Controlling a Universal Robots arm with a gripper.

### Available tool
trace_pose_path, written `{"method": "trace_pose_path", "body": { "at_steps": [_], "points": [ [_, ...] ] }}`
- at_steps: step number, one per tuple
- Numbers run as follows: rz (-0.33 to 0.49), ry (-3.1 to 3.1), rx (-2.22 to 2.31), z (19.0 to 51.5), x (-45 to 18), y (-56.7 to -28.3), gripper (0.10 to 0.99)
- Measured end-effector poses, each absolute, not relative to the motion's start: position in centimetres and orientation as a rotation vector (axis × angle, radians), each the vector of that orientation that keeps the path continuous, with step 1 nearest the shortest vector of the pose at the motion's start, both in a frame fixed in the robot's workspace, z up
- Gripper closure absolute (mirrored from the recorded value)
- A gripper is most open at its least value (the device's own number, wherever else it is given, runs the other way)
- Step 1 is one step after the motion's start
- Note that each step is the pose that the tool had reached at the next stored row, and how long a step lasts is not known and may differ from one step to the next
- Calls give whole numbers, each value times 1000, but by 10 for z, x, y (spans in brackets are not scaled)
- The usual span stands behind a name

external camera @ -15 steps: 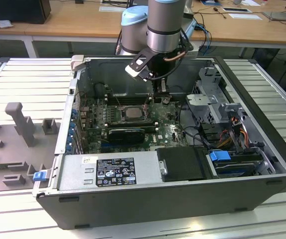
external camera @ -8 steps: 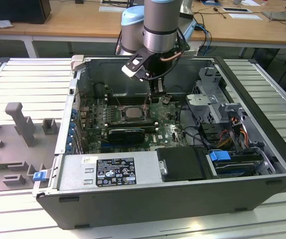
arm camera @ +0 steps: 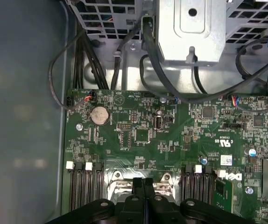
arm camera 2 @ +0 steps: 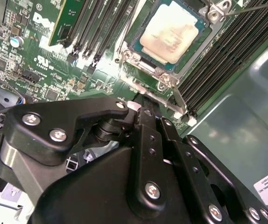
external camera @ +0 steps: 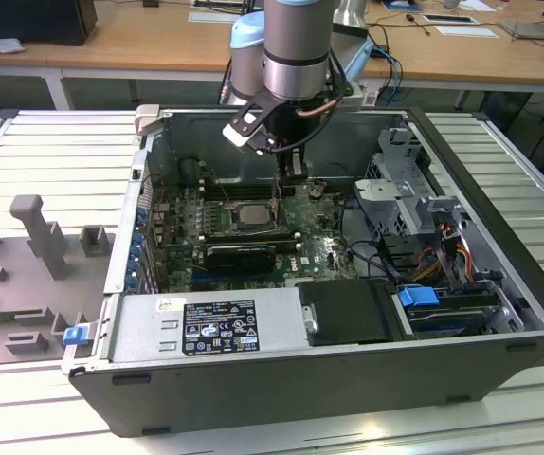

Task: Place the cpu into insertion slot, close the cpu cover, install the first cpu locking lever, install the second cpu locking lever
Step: 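Close the cpu cover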

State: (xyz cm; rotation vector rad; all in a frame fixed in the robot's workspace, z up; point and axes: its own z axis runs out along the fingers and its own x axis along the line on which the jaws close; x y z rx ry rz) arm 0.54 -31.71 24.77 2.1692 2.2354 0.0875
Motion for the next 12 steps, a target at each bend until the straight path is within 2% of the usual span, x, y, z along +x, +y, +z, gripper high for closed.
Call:
{"method": "trace_pose_path", "body": {
  "at_steps": [12],
  "points": [
    [87, 2235, 2169, 248, -4, -317, 980]
  ]
}}
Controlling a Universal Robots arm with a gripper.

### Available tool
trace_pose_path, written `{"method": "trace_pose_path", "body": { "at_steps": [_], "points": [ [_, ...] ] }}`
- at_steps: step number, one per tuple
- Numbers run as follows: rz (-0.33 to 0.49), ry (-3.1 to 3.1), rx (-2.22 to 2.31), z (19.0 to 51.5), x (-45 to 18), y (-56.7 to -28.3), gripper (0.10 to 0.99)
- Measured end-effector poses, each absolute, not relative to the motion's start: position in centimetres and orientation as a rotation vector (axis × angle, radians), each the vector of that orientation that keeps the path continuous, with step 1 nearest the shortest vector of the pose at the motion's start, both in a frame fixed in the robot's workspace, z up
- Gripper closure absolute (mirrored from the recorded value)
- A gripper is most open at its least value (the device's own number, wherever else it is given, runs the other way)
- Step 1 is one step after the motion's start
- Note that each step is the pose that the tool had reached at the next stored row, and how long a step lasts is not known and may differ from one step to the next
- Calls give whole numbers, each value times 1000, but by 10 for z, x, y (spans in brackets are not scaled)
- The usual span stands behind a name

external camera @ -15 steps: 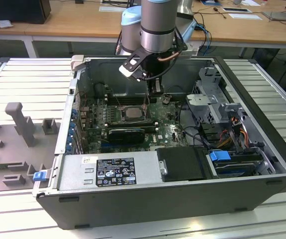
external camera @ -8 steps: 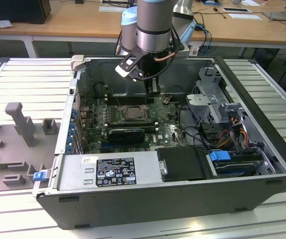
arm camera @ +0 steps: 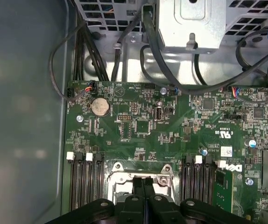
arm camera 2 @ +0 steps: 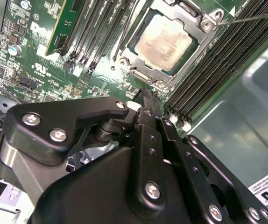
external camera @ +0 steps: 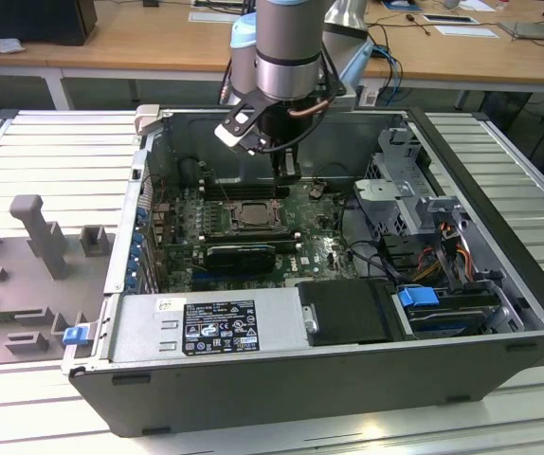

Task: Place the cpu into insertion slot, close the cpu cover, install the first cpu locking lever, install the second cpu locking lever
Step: 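Close the cpu cover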

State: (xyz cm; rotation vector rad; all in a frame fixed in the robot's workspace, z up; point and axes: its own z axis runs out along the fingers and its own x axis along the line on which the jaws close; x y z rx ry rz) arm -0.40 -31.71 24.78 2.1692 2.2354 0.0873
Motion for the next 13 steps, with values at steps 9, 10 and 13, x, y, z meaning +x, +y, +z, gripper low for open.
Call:
{"method": "trace_pose_path", "body": {
  "at_steps": [9, 10, 13],
  "points": [
    [87, 2235, 2169, 241, -20, -317, 980],
    [87, 2235, 2169, 240, -23, -317, 980],
    [88, 2235, 2169, 239, -30, -317, 980]
  ]
}}
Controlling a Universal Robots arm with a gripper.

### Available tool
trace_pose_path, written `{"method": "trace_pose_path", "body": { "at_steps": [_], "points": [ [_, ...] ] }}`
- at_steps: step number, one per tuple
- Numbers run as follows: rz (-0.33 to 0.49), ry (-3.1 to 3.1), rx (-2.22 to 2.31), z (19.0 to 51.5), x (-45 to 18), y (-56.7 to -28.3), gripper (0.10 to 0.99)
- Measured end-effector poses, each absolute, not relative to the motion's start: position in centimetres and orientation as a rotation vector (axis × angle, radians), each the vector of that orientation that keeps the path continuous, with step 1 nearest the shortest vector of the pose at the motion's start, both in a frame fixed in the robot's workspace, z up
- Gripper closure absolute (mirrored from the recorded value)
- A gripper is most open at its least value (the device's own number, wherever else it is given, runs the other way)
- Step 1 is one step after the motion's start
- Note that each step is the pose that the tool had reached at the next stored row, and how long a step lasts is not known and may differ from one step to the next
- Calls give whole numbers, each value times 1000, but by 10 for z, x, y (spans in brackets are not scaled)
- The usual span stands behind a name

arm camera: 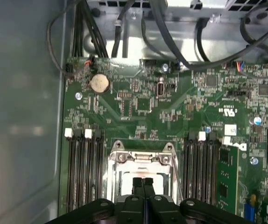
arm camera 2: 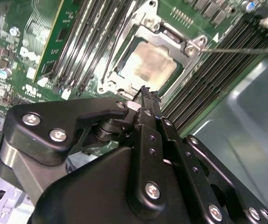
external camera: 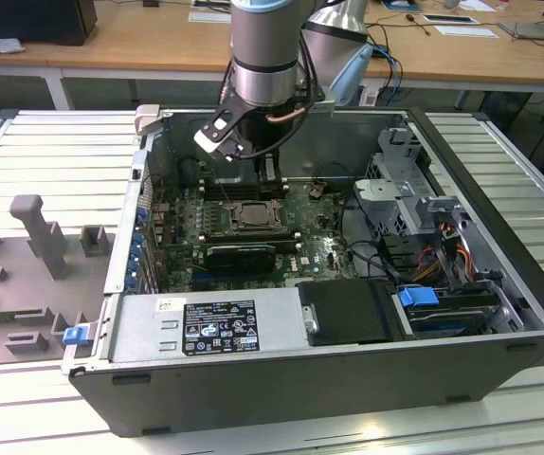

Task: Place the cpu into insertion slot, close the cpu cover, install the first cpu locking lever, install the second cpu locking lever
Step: 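Close the cpu cover, then install the first cpu locking lever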

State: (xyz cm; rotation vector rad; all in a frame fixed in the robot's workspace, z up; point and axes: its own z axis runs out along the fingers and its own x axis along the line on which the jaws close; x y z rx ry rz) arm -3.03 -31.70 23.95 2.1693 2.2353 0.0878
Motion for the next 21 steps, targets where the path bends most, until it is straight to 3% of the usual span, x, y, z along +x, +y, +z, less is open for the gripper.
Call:
{"method": "trace_pose_path", "body": {
  "at_steps": [21],
  "points": [
    [87, 2235, 2169, 246, -48, -317, 980]
  ]
}}
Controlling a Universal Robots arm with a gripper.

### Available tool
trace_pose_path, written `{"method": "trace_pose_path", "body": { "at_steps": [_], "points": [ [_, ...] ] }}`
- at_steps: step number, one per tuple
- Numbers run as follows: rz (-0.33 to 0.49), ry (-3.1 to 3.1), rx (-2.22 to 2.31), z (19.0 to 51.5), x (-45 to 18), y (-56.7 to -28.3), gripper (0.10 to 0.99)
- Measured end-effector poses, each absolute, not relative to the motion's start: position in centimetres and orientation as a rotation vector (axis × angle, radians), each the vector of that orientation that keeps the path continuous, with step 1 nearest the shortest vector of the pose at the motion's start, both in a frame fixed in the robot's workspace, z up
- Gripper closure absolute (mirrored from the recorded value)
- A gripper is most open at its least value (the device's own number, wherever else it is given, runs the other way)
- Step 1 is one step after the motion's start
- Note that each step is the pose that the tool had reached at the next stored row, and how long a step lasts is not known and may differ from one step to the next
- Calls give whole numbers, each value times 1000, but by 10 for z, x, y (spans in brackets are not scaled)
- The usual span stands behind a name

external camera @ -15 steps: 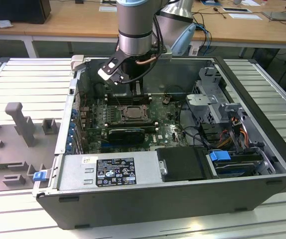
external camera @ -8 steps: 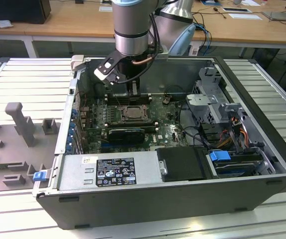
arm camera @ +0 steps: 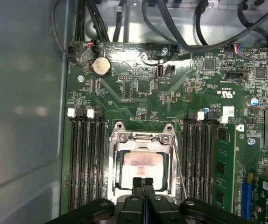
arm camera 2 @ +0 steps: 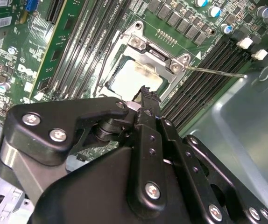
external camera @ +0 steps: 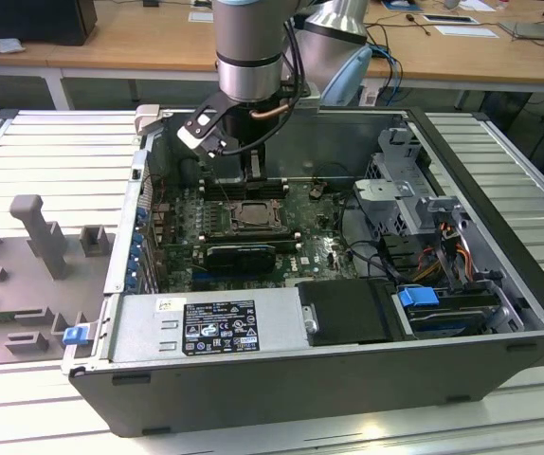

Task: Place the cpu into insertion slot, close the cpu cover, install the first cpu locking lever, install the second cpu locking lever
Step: 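Install the first cpu locking lever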

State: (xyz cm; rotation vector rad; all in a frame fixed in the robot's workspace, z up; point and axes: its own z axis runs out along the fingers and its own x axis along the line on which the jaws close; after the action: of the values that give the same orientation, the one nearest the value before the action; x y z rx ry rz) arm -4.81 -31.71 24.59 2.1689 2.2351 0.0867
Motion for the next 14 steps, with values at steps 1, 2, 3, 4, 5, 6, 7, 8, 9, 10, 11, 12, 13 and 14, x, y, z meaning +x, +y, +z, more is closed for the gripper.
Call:
{"method": "trace_pose_path", "body": {
  "at_steps": [1, 2, 3, 4, 5, 6, 7, 8, 9, 10, 11, 12, 13, 14],
  "points": [
    [87, 2235, 2169, 247, -48, -317, 980],
    [87, 2235, 2169, 248, -48, -317, 980],
    [87, 2235, 2169, 249, -48, -317, 980],
    [87, 2235, 2169, 250, -48, -317, 980],
    [87, 2235, 2169, 251, -48, -317, 980],
    [87, 2235, 2169, 252, -48, -317, 980],
    [87, 2235, 2169, 254, -48, -317, 980],
    [87, 2235, 2169, 256, -48, -317, 980],
    [87, 2235, 2169, 257, -48, -317, 980],
    [87, 2235, 2169, 258, -48, -317, 980],
    [87, 2235, 2169, 260, -48, -317, 980],
    [87, 2235, 2169, 261, -48, -317, 980],
    [87, 2235, 2169, 262, -48, -317, 980],
    [87, 2235, 2169, 264, -48, -317, 980]
  ]
}}
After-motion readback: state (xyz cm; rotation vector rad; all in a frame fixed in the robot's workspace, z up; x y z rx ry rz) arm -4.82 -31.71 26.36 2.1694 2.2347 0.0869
